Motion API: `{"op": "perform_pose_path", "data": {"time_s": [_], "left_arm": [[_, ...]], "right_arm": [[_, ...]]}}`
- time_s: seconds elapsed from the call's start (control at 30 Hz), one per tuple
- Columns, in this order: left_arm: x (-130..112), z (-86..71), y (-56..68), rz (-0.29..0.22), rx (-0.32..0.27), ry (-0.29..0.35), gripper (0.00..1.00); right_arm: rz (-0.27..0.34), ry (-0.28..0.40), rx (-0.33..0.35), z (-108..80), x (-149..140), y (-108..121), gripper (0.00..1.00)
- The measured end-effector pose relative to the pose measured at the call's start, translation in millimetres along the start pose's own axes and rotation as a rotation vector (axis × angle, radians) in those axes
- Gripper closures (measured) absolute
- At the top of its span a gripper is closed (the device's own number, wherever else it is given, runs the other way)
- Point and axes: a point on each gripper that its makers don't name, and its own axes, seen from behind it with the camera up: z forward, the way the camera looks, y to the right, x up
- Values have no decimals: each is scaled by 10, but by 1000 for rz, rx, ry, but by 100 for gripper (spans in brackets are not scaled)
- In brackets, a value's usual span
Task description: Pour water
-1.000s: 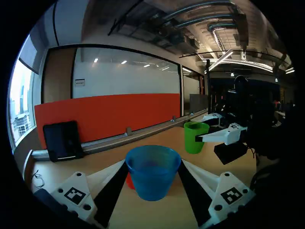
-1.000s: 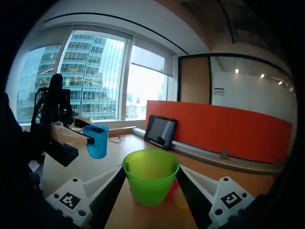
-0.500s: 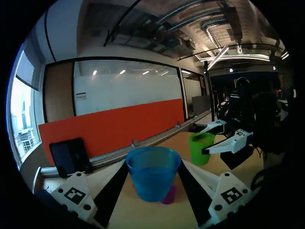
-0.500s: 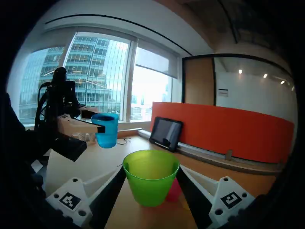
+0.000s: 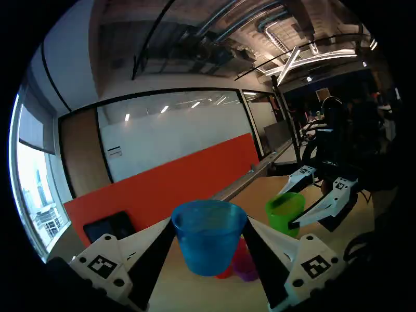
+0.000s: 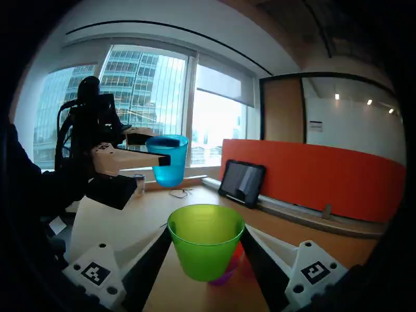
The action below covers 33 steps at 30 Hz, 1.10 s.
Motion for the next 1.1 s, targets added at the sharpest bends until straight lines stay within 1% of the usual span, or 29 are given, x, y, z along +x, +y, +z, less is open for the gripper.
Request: {"op": "perform_pose_path", "data": {"time_s": [0.2, 0.47, 0.67, 0.83, 1.1], "left_arm": [[82, 35, -20, 71, 12, 1, 13], [175, 79, -72, 199, 34, -4, 13], [236, 90, -81, 279, 47, -12, 13], [276, 105, -60, 326, 49, -14, 13], [333, 137, -59, 380, 57, -12, 13]], "right_arm": [[-2, 1, 21, 69, -18, -92, 8], [-4, 2, 43, 141, -28, -183, 8], [-4, 1, 56, 203, -54, -223, 8], [0, 1, 68, 258, -80, -260, 8], [-2, 1, 86, 337, -100, -336, 8]]}}
